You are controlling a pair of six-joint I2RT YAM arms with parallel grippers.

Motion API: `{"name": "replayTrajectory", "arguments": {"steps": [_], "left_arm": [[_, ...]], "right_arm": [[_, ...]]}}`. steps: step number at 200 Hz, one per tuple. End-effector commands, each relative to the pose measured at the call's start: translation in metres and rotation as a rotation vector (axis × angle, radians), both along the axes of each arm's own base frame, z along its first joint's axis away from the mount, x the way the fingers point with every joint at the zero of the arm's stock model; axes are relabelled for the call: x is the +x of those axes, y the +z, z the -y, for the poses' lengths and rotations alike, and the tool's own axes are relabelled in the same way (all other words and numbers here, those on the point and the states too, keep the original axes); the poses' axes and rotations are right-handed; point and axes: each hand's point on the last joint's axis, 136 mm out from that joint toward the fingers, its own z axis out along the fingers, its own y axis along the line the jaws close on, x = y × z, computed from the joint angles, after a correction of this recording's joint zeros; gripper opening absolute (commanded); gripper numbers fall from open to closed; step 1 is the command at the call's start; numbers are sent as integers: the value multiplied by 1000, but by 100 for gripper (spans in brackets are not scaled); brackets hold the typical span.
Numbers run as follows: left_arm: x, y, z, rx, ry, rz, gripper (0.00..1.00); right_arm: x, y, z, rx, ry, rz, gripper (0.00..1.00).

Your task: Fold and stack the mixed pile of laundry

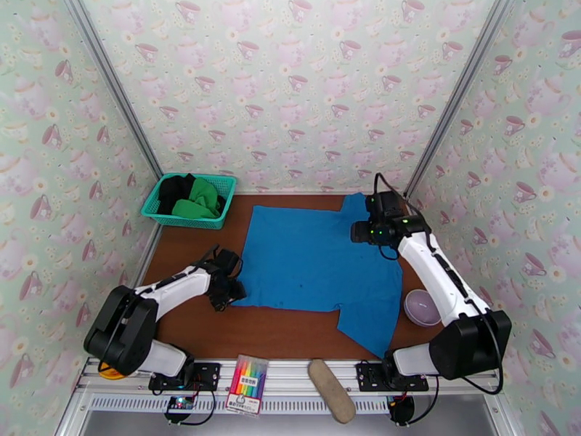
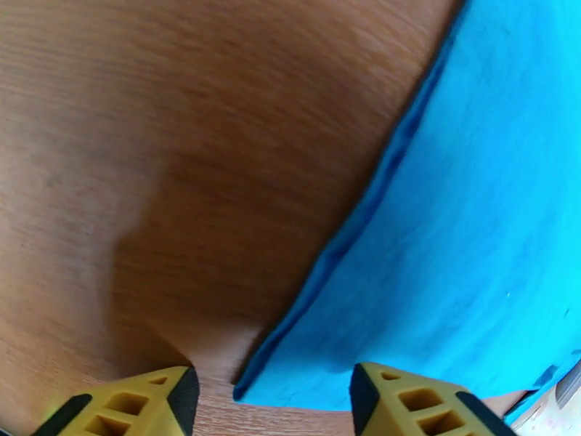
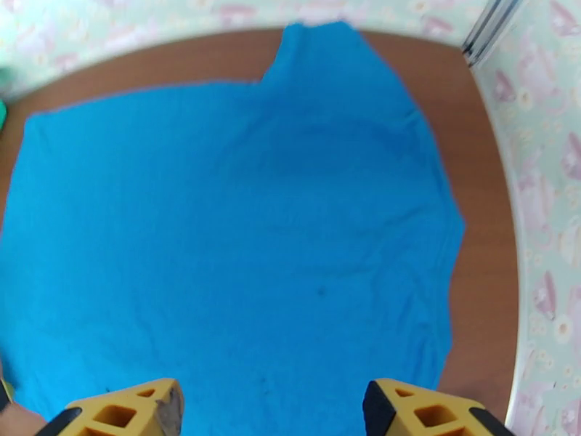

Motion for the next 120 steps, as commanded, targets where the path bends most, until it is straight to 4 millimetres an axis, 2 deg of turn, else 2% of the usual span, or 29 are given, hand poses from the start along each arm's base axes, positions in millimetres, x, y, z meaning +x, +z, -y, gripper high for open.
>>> {"name": "replayTrajectory", "arguments": {"steps": [1, 28, 54, 89, 120], "left_arm": [[24, -22, 9, 0, 11, 50, 46], [19, -33, 8, 24, 0, 23, 20], [19, -33, 5, 39, 4, 35, 0], [35, -18, -1, 55, -7, 64, 0], [60, 25, -29, 107, 12, 142, 0]], "right_arm": [[-11, 1, -8, 15, 28, 1, 68], [-21, -3, -8, 14, 35, -10, 67], [-29, 1, -8, 22, 40, -2, 67], [-40, 17, -15, 52, 89, 17, 66], [-52, 32, -32, -41, 214, 52, 67]]}}
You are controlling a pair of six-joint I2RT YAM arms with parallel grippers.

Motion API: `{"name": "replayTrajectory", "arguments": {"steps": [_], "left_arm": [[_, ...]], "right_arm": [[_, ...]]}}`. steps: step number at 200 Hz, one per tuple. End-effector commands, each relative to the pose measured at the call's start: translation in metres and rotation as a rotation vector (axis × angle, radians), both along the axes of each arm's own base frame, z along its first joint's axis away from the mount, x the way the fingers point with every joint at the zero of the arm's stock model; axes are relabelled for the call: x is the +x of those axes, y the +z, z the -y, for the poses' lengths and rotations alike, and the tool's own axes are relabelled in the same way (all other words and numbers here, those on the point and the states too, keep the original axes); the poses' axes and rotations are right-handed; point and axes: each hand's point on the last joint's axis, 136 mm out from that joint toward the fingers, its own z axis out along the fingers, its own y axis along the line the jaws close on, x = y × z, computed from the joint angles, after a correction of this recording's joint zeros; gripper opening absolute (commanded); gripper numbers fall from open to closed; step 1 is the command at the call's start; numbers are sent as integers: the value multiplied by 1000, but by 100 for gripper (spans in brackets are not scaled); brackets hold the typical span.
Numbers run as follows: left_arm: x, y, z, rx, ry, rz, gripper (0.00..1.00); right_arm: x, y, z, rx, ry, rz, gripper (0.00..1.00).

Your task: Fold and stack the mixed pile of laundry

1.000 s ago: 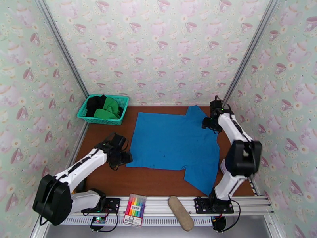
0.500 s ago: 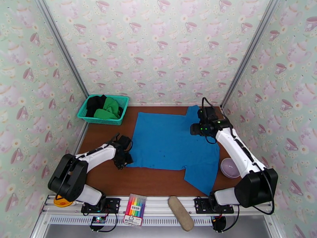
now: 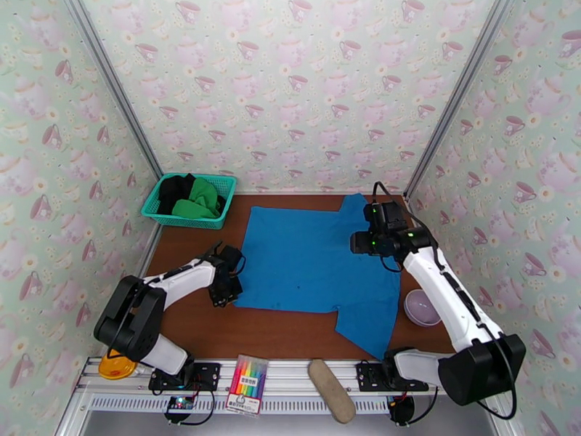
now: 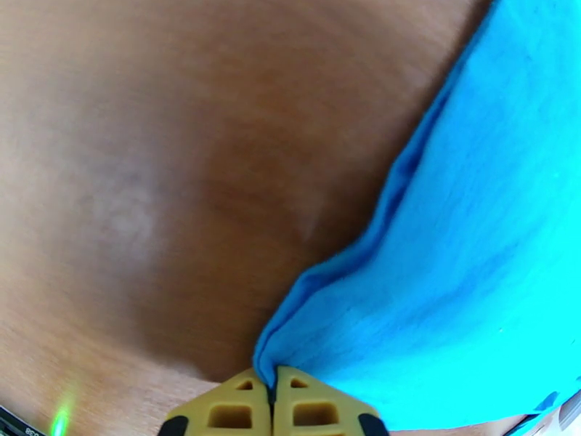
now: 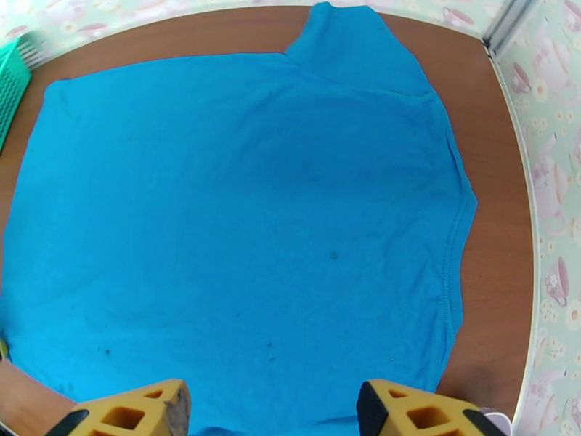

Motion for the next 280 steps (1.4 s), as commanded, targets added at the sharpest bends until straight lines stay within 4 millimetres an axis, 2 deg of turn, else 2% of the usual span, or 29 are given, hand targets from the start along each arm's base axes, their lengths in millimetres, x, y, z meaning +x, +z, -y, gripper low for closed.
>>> {"name": "replayTrajectory", "arguments": {"steps": [1, 23, 42, 71, 78, 92, 113, 127, 143, 154, 158, 172, 194, 203, 228, 246, 262, 280], "left_arm": [[40, 23, -20, 45, 2, 137, 0], [56, 48, -35, 49, 7, 188, 0], [65, 54, -40, 45, -1, 206, 0], [79, 51, -48, 26, 15, 234, 0], [80, 49, -51, 21, 23, 234, 0], [84, 46, -59, 22, 43, 239, 0], [91, 45, -70, 18, 71, 255, 0], [97, 45, -70, -6, 77, 265, 0], [100, 39, -67, -26, 70, 258, 0], [101, 35, -65, -36, 68, 253, 0], [111, 43, -64, -39, 67, 280, 0], [115, 43, -65, -38, 69, 284, 0], [126, 47, -71, -33, 86, 303, 0], [131, 49, -74, -34, 92, 312, 0], [143, 54, -75, -40, 91, 325, 0], [147, 55, -73, -45, 85, 327, 0], [149, 55, -72, -47, 80, 330, 0], [150, 53, -73, -47, 82, 329, 0]], "right_arm": [[-13, 17, -15, -67, 118, 33, 67], [-24, 17, -40, -168, 324, 30, 66], [-36, 10, -54, -363, 535, 51, 69], [-77, -37, -39, -705, 900, -129, 73], [-85, -47, -42, -765, 988, -139, 73], [-117, -70, -52, -758, 1191, -196, 73], [-155, -96, -59, -706, 1343, -268, 72], [-179, -113, -62, -667, 1414, -310, 70], [-193, -132, -63, -660, 1460, -335, 68], [-199, -142, -67, -650, 1483, -340, 67], [-201, -145, -69, -646, 1491, -342, 67], [-205, -154, -78, -634, 1524, -344, 68], [-212, -168, -85, -659, 1577, -378, 68], [-212, -174, -93, -660, 1594, -355, 68], [-224, -185, -97, -671, 1651, -386, 68], [-234, -189, -89, -696, 1685, -412, 67], [-238, -193, -84, -709, 1694, -407, 67], [-239, -194, -88, -690, 1686, -390, 66]]}}
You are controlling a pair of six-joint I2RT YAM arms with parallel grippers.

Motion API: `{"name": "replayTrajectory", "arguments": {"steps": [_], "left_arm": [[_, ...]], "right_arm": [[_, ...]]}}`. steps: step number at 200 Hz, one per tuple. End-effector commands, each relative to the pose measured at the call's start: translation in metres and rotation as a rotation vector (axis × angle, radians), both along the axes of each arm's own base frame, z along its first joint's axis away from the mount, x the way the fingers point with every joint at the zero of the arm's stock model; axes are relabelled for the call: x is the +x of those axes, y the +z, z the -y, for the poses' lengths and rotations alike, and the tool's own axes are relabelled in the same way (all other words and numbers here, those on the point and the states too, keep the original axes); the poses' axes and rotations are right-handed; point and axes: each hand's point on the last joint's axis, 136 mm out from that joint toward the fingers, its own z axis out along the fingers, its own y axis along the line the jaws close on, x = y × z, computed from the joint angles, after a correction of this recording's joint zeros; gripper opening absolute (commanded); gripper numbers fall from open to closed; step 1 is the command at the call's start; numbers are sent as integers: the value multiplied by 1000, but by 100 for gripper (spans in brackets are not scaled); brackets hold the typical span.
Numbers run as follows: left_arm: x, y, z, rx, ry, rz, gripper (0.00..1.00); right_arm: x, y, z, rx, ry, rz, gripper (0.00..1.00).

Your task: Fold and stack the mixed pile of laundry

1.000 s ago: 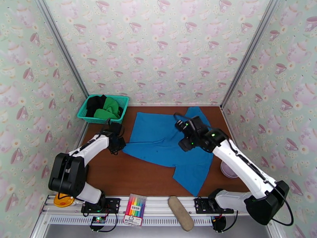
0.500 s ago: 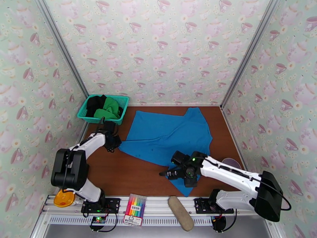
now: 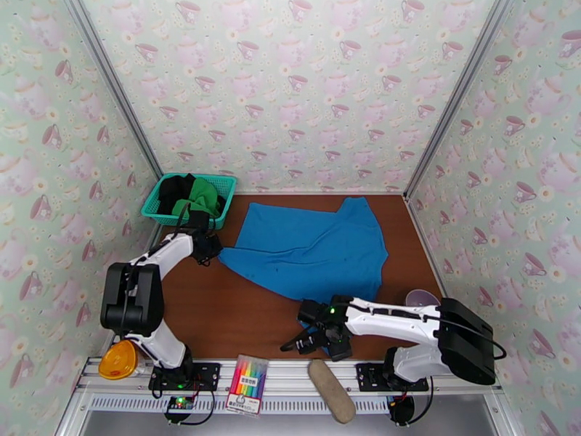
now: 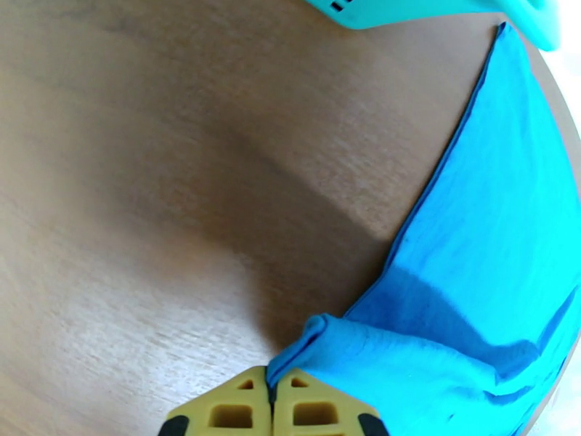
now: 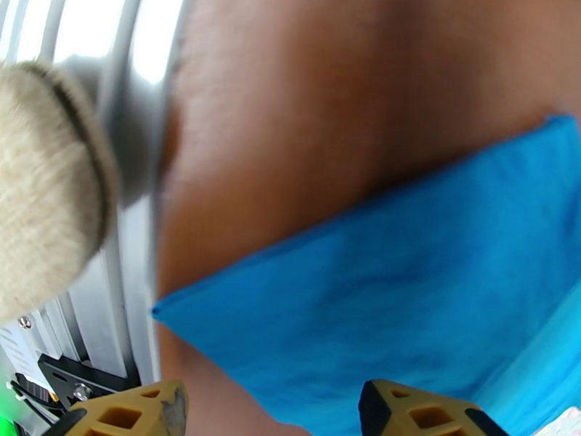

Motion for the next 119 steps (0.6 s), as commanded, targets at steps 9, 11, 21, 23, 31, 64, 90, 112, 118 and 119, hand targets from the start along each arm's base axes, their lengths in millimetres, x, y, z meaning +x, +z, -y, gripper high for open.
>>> {"name": "replayTrajectory", "arguments": {"steps": [9, 11, 21, 23, 31, 64, 90, 112, 118, 119], "left_arm": [[8, -1, 0, -10, -12, 12, 0], [9, -1, 0, -11, -13, 13, 0], [10, -2, 0, -12, -12, 12, 0], [10, -2, 0, -13, -13, 11, 0], [12, -2, 0, -14, -12, 14, 0], [16, -5, 1, -26, -12, 14, 0], [18, -6, 2, -31, -17, 15, 0], [18, -9, 2, -38, -17, 12, 0], [18, -9, 2, -40, -17, 12, 0], [18, -9, 2, -41, -17, 12, 0]], "right_arm": [[-7, -2, -7, 46, 5, -17, 65], [-8, -3, -7, 45, 6, -20, 65], [-10, -6, -8, 39, 19, -19, 63], [-11, -7, -8, 36, 21, -19, 63], [-12, -10, -10, 34, 31, -14, 61], [-13, -20, -25, 63, -4, -10, 58], [-20, -28, -26, 41, 15, -20, 54], [-18, -32, -30, 51, 6, -2, 44], [-16, -32, -32, 53, 4, 4, 40], [-16, -32, -32, 52, 4, 5, 40]]}}
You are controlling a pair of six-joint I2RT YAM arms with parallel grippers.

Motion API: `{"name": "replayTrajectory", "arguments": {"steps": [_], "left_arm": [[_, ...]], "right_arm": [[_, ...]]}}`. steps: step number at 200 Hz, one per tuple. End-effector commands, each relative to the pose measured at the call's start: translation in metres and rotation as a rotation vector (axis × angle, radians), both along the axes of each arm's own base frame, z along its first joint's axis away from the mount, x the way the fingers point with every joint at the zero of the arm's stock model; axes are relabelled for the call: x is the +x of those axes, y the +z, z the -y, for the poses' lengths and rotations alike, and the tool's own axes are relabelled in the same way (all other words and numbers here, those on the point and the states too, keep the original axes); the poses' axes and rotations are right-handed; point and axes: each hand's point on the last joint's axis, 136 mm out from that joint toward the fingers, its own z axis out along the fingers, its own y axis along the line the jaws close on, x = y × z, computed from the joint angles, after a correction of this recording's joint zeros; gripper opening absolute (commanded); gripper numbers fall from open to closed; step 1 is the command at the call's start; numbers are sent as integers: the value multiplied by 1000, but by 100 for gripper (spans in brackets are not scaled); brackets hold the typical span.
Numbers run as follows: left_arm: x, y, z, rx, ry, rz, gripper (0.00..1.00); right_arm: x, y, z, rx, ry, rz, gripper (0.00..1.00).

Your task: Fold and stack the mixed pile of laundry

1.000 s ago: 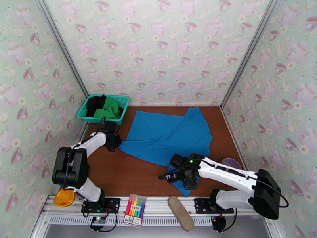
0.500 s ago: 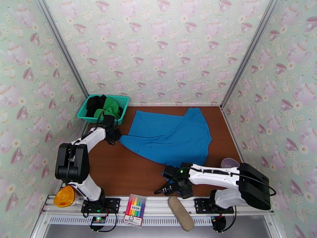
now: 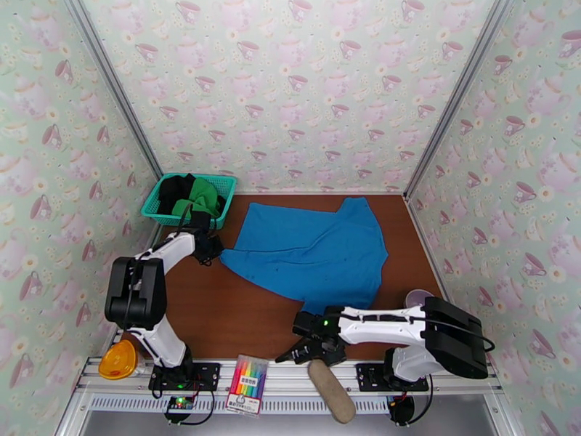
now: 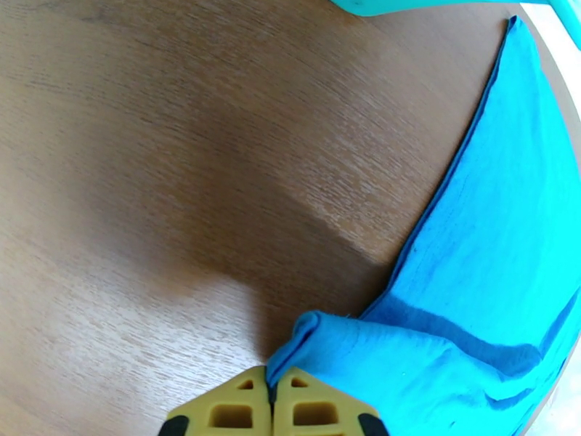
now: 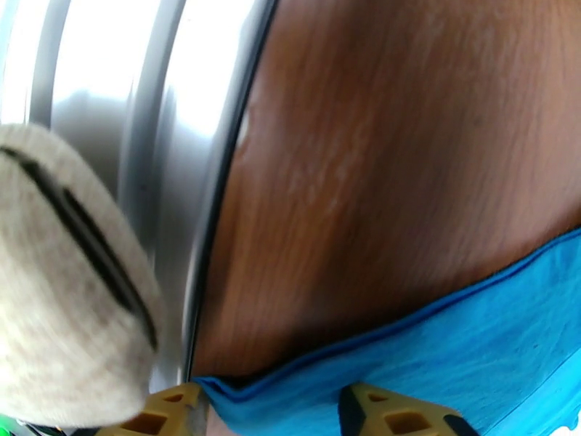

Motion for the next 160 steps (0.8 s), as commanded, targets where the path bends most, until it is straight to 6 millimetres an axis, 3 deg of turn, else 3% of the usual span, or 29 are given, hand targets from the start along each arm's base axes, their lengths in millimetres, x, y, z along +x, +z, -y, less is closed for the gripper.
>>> {"name": "replayTrajectory", "arguments": {"steps": [1, 21, 23, 26, 54, 80, 113, 125, 138, 160], "left_arm": [[12, 4, 1, -21, -15, 32, 0], [12, 4, 2, -28, -18, 31, 0], [12, 4, 2, -28, -18, 31, 0], [12, 3, 2, -30, -17, 30, 0], [8, 7, 4, -42, -23, 34, 0], [-3, 12, 7, -55, -29, 38, 0], [-29, 8, 18, -57, -59, 9, 0], [-37, 9, 24, -57, -71, 5, 0], [-58, -4, 29, -53, -78, -39, 0], [-78, -2, 37, -45, -90, -52, 0]], "right_arm": [[-3, -14, -11, 26, -24, -9, 39], [2, -11, -11, 25, -19, 19, 24], [3, -11, -11, 24, -16, 22, 18], [4, -10, -10, 21, -14, 30, 0], [22, 2, 5, 27, -40, 126, 0], [56, 32, 21, 98, -155, 249, 0], [89, 71, 46, 191, -281, 392, 0], [95, 80, 54, 207, -279, 427, 0], [100, 87, 61, 221, -291, 456, 0], [102, 101, 73, 241, -288, 511, 0]]}}
